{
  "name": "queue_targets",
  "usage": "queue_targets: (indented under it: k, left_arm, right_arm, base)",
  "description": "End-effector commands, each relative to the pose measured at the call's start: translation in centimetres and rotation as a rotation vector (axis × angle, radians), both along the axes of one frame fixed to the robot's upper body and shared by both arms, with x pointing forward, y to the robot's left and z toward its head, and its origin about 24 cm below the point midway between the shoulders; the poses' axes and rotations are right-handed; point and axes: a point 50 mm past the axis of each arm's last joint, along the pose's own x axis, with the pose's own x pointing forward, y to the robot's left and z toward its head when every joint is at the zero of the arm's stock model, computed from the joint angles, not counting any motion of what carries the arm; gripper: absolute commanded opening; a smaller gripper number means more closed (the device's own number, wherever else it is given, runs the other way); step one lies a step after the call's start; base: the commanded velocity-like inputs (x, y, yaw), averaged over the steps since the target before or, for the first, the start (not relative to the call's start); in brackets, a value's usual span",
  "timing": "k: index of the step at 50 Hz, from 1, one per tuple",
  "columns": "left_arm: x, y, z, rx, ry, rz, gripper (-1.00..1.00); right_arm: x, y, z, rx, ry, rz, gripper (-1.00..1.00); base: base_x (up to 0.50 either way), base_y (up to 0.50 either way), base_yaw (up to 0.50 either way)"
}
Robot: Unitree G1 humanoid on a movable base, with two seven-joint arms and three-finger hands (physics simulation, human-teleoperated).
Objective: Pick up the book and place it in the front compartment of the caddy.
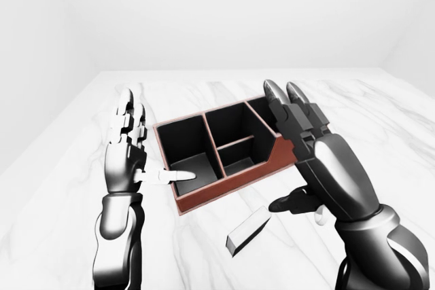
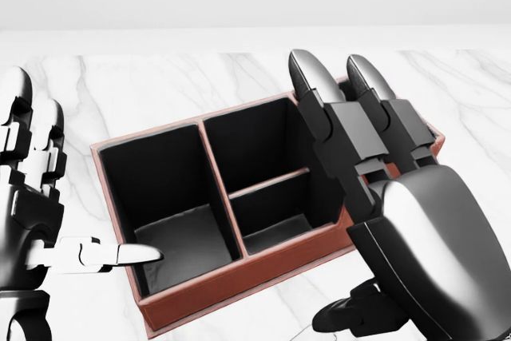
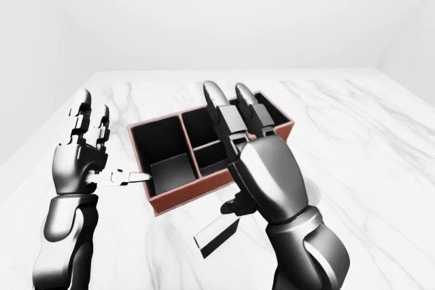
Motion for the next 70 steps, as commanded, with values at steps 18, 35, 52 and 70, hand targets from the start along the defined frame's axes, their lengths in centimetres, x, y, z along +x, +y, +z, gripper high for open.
queue_targets:
  k: [18,35,52,70]
  left_arm:
    - [0.0,0.0,-0.1,0.002,0.005,0.001,1.00]
    - [0.0,-0.1,-0.2,0.005,0.011,-0.001,1.00]
    - [0.0,-0.2,-0.4,0.005,0.018,-0.002,1.00]
    - [0.1,-0.2,-0.4,0.005,0.019,-0.002,1.00]
  right_arm:
    - [-0.7,-3.5,-2.6,0.164,0.168,-0.282,1.00]
    - [-1.7,-4.3,-4.3,0.238,0.252,-0.335,1.00]
    - [-2.4,-2.3,-4.8,0.138,0.284,-0.248,1.00]
    - [-2.2,-0.3,-5.4,0.048,0.365,-0.145,1.00]
  base:
    - [0.00,0.00,0.00]
    - [0.00,0.00,0.00]
    - [0.00,0.00,0.00]
    - [0.00,0.00,0.00]
